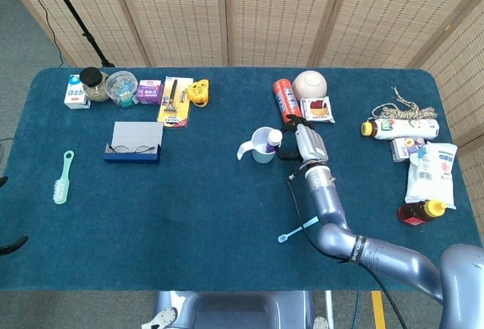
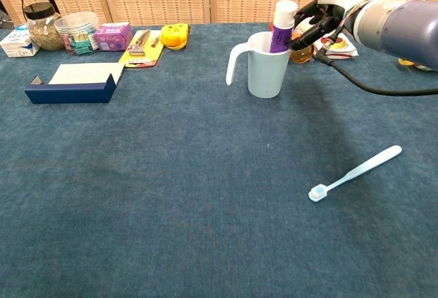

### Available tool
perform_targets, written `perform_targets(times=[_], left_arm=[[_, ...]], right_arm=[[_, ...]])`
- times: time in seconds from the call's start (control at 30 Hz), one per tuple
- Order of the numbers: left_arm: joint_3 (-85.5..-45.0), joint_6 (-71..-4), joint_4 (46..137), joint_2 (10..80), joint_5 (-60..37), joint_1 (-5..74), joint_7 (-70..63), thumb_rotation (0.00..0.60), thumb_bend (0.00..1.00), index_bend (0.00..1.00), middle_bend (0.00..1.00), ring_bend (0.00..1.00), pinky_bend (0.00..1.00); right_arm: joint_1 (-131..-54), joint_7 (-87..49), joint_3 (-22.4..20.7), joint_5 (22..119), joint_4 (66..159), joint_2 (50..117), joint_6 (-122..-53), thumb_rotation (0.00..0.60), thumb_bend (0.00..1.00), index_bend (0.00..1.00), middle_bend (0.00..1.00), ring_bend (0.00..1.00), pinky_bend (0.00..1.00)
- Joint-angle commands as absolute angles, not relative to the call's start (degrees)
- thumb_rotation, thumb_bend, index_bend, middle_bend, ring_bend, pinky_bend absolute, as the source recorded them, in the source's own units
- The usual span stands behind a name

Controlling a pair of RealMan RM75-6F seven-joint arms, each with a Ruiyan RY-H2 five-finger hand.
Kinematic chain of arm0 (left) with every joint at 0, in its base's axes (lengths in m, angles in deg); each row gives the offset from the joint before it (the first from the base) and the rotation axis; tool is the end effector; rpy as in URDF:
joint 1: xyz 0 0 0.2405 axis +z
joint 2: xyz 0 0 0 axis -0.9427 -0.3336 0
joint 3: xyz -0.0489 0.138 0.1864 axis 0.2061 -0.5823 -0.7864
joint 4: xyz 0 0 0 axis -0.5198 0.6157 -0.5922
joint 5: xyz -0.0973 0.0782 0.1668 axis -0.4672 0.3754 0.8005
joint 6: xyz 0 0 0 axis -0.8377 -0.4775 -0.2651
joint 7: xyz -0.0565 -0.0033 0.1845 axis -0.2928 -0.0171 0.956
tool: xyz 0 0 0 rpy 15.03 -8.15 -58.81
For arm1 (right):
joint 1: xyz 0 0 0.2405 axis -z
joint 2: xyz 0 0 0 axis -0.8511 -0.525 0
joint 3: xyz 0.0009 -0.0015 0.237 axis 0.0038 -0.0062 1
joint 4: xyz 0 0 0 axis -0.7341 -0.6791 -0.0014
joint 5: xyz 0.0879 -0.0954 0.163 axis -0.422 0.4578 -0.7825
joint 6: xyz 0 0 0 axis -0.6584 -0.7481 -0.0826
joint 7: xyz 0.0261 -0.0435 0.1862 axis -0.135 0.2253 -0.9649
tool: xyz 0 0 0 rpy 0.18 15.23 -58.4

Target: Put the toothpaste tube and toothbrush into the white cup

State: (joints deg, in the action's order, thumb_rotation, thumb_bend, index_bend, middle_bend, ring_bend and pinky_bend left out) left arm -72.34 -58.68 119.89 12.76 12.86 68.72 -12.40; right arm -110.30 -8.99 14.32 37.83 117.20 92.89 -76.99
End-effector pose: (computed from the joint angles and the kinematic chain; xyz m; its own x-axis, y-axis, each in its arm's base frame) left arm -0.2955 0.2054 0.2023 0.3305 0.0435 0.9428 0.9415 0.0548 -0.3326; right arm -0.1035 -0.4509 -0.0087 -0.1814 -0.2621 0.9478 -0.9827 0.0863 -0.1642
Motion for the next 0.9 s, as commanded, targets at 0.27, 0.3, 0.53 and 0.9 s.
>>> perform_targets(times=[0.27, 0.3, 0.53, 0.9], left_arm=[[-72.45, -59.10, 119.61, 12.63, 13.18, 68.92, -13.12, 0.600, 0.00, 0.00, 0.00, 0.00, 0.00], [-72.44, -59.06, 119.58, 12.61, 13.16, 68.89, -13.20, 0.600, 0.00, 0.00, 0.00, 0.00, 0.00], [-72.47, -59.04, 119.56, 12.55, 13.20, 68.88, -13.37, 0.600, 0.00, 0.00, 0.00, 0.00, 0.00], [-72.44, -59.08, 119.40, 12.44, 13.17, 68.87, -13.75, 0.600, 0.00, 0.00, 0.00, 0.00, 0.00]], right_arm=[[-110.20, -8.77, 14.45, 38.49, 118.33, 92.63, -77.02, 0.600, 0.60, 0.44, 0.09, 0.00, 0.01], [-110.20, -8.65, 14.48, 38.47, 118.47, 92.51, -77.11, 0.600, 0.60, 0.42, 0.08, 0.00, 0.01], [-109.88, -8.79, 14.50, 38.79, 119.15, 92.23, -77.37, 0.600, 0.60, 0.37, 0.08, 0.00, 0.01], [-106.41, -9.50, 14.37, 48.43, 129.14, 85.09, -81.43, 0.600, 0.60, 0.22, 0.03, 0.00, 0.00]])
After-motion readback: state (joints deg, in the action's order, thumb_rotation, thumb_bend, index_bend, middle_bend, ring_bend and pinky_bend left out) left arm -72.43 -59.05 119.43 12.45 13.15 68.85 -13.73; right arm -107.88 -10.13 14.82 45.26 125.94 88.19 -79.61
